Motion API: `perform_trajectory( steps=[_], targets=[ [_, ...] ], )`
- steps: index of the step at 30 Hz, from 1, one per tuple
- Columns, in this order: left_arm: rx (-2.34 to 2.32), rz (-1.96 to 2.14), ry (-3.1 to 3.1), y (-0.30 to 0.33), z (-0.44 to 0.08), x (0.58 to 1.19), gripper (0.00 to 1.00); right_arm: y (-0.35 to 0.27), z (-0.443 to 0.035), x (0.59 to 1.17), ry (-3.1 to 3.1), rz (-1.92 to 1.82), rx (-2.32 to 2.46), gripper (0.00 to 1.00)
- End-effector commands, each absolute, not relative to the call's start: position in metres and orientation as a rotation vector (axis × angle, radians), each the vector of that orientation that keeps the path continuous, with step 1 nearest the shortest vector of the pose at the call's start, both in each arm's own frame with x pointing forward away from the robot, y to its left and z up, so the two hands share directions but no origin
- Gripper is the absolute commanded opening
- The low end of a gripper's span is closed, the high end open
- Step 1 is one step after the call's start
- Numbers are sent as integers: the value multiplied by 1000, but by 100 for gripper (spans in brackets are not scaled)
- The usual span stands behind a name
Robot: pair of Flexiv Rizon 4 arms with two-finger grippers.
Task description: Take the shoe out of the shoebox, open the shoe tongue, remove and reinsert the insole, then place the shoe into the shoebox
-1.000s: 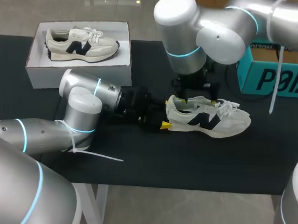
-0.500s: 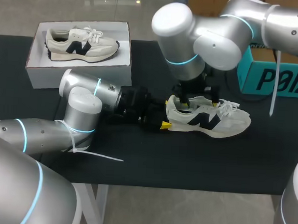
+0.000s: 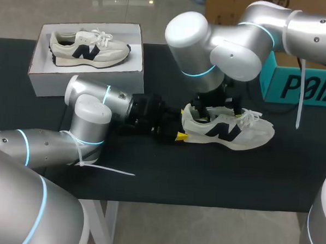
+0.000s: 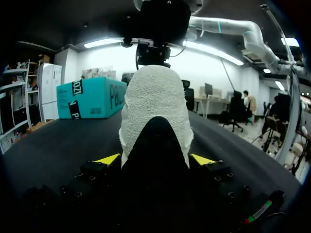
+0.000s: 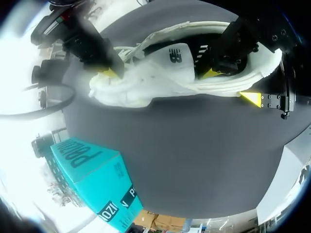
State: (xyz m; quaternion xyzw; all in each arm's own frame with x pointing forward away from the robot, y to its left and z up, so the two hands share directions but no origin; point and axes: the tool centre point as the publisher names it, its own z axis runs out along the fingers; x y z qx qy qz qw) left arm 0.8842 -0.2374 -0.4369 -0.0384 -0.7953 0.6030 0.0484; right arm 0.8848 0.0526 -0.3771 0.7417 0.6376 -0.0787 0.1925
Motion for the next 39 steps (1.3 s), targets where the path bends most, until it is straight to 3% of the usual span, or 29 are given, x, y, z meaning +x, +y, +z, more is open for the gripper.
perform_trajectory(
  steps=[1,20,21,22,23,26,29,34,39],
  targets=[
    [-118,1832,-2427,-239,-440,884,0,52,-377,885,1798,-232,2065,100],
    [-118,1832,-2427,-239,-440,884,0,36,-379,881,1798,-303,2000,100],
    [-118,1832,-2427,-239,-440,884,0,35,-379,881,1791,-299,2003,77],
    [-118,1832,-2427,-239,-440,884,0,35,-378,881,1790,-298,2003,45],
    [-118,1832,-2427,-239,-440,884,0,34,-377,881,1789,-298,2003,35],
    [-118,1832,-2427,-239,-440,884,0,31,-372,881,1776,-293,2008,22],
    [-118,1832,-2427,-239,-440,884,0,28,-367,881,1764,-284,2013,12],
    [-118,1832,-2427,-239,-440,884,0,23,-357,881,1741,-270,2029,22],
    [-118,1832,-2427,-239,-440,884,0,17,-348,879,1722,-260,2038,21]
  ],
)
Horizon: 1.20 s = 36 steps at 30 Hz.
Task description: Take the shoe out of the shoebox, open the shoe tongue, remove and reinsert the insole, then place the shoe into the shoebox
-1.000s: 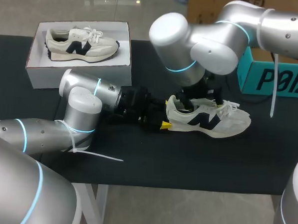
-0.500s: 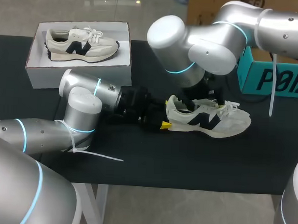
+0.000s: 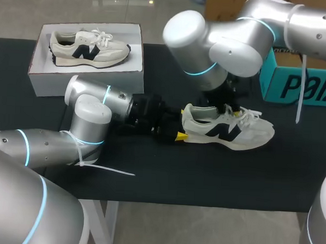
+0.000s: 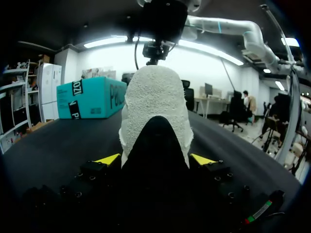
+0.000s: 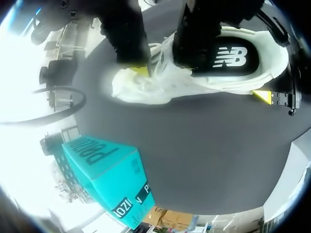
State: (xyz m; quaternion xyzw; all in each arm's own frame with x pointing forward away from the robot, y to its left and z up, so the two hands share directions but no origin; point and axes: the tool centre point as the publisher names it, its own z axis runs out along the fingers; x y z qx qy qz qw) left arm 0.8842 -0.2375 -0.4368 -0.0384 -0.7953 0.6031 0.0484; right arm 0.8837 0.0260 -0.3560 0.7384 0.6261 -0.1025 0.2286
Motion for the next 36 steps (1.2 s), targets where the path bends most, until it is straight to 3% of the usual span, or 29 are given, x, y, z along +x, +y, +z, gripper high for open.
perform_trajectory(
  steps=[1,4,22,24,25,26,36],
  targets=[
    [-118,1832,-2427,-239,-440,884,0,16,-346,879,1718,-256,2043,21],
    [-118,1832,-2427,-239,-440,884,0,10,-341,877,1704,-248,2059,16],
    [-118,1832,-2427,-239,-440,884,0,0,-336,872,1688,-172,2170,25],
    [-118,1832,-2427,-239,-440,884,0,5,-337,872,1691,-170,2170,17],
    [-118,1832,-2427,-239,-440,884,0,6,-338,872,1696,-167,2171,2],
    [-118,1832,-2427,-239,-440,884,0,6,-338,872,1698,-165,2173,0],
    [-118,1832,-2427,-239,-440,884,0,-2,-336,872,1684,-161,2199,0]
  ],
)
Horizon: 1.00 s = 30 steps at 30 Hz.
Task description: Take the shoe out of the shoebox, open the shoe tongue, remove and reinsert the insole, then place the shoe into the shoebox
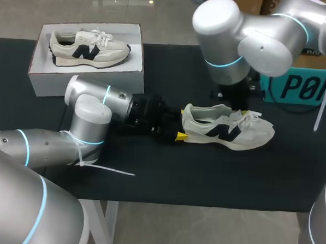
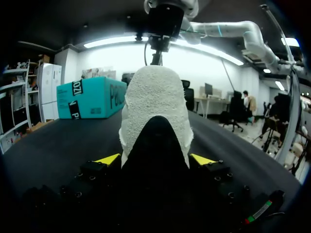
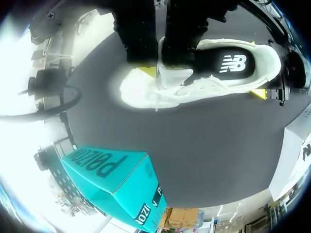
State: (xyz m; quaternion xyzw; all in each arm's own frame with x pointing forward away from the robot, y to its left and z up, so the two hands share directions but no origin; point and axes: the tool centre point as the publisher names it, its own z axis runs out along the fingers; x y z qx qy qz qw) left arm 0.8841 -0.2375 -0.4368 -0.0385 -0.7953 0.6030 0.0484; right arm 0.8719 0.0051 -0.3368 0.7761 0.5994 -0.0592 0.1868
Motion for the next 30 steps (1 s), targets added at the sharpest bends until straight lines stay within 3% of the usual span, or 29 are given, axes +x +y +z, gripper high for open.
perform_trajectory(
  steps=[1,29,30],
  targets=[
    [-118,1832,-2427,-239,-440,884,0,-5,-335,871,1676,-160,2206,0],
    [-118,1832,-2427,-239,-440,884,0,-59,-328,868,1522,-43,2465,0],
    [-118,1832,-2427,-239,-440,884,0,-57,-328,867,1525,-37,2465,8]
  ],
)
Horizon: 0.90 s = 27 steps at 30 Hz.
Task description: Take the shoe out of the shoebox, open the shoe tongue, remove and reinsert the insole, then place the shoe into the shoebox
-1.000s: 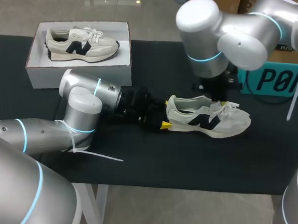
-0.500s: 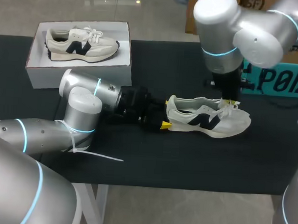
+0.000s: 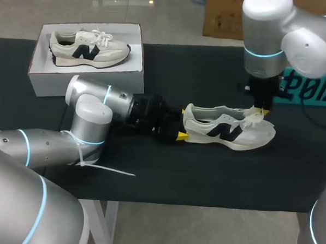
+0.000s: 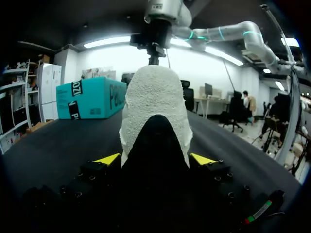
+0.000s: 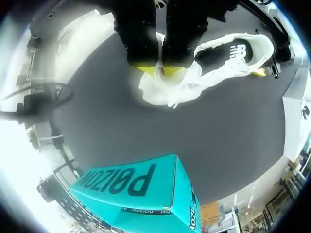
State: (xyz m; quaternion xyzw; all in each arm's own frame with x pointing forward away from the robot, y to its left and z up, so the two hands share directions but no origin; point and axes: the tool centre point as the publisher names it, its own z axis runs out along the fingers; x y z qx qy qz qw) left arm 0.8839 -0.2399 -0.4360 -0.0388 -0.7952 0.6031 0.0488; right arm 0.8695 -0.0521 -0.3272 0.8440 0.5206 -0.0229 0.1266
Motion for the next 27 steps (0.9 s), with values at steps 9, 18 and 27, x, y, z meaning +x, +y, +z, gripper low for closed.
perform_trajectory(
  steps=[9,18,27],
  targets=[
    [-118,1832,-2427,-239,-440,884,0,-40,-305,859,1563,81,2443,100],
    [-118,1832,-2427,-239,-440,884,0,0,-266,820,2167,248,2261,100],
    [-118,1832,-2427,-239,-440,884,0,56,-221,726,3260,60,1175,100]
  ],
)
